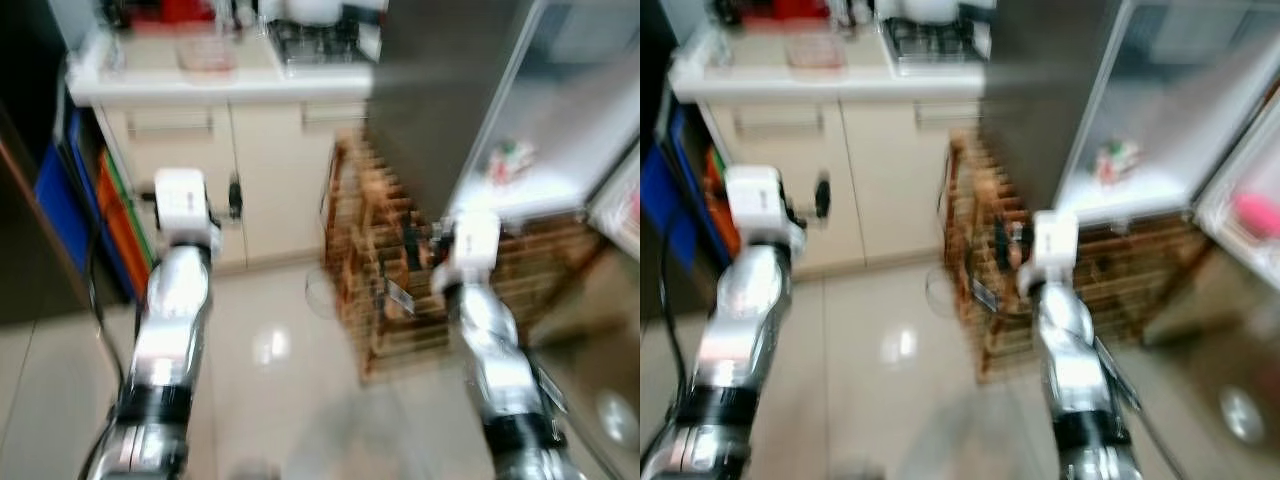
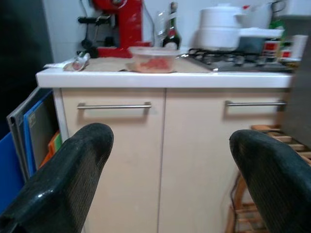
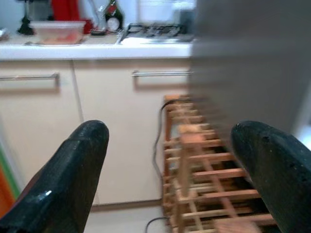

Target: Restocking fridge

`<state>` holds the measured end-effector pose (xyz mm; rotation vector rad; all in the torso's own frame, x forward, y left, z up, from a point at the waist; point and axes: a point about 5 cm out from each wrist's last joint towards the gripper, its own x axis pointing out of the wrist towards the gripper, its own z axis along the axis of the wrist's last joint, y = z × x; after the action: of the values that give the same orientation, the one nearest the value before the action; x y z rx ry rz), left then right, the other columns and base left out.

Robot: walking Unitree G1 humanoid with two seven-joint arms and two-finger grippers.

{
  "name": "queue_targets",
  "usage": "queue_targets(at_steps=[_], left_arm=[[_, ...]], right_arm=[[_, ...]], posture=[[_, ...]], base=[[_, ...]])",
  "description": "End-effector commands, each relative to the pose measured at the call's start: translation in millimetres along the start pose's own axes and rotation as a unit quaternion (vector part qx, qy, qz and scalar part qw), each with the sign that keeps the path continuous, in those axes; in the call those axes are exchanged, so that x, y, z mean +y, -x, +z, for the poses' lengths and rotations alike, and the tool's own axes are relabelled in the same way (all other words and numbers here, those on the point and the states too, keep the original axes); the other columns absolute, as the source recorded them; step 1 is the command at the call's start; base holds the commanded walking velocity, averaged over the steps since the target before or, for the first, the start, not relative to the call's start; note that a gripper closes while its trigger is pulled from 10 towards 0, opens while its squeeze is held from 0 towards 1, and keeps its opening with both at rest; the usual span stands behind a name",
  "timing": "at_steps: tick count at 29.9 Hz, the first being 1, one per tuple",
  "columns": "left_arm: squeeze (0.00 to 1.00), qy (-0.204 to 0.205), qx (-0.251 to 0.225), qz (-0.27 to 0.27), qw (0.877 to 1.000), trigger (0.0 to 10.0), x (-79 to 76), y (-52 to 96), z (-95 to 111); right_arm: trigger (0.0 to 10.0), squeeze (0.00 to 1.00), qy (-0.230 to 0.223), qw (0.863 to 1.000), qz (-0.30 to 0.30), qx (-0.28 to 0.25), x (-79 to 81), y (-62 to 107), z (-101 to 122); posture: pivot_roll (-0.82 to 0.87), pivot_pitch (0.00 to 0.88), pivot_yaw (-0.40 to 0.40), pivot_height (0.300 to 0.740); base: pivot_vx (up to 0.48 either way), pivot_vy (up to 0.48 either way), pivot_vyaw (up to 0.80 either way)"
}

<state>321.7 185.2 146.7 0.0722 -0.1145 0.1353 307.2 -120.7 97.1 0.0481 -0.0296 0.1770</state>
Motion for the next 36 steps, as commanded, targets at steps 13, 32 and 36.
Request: queue_targets(at_steps=[13, 32, 36], left_arm=[[0.00, -0.005, -0.004, -0.013, 1.000, 10.0, -8.1, -5.5, 6], [0.00, -0.025, -0.029, -0.052, 0.998, 10.0, -19.0, -10.0, 19], [0.00, -0.022, -0.038, -0.039, 0.998, 10.0, -14.6, -12.3, 24]], right_arm=[[10.0, 0.11, 0.006, 1.000, 0.004, -0.010, 3.4, -8.3, 3], [10.0, 0.04, 0.008, 1.000, -0.011, -0.013, 4.9, -11.9, 3], [10.0, 0.05, 0.010, 1.000, -0.012, -0.017, 5.0, -14.4, 6]], posture=[[0.05, 0.000, -0.020, 0.740], [0.05, 0.000, -0.011, 0.740], [0.05, 0.000, -0.012, 0.740]], base=[[0.461, 0.000, 0.34], [0.480, 0.000, 0.13], [0.480, 0.000, 0.00]])
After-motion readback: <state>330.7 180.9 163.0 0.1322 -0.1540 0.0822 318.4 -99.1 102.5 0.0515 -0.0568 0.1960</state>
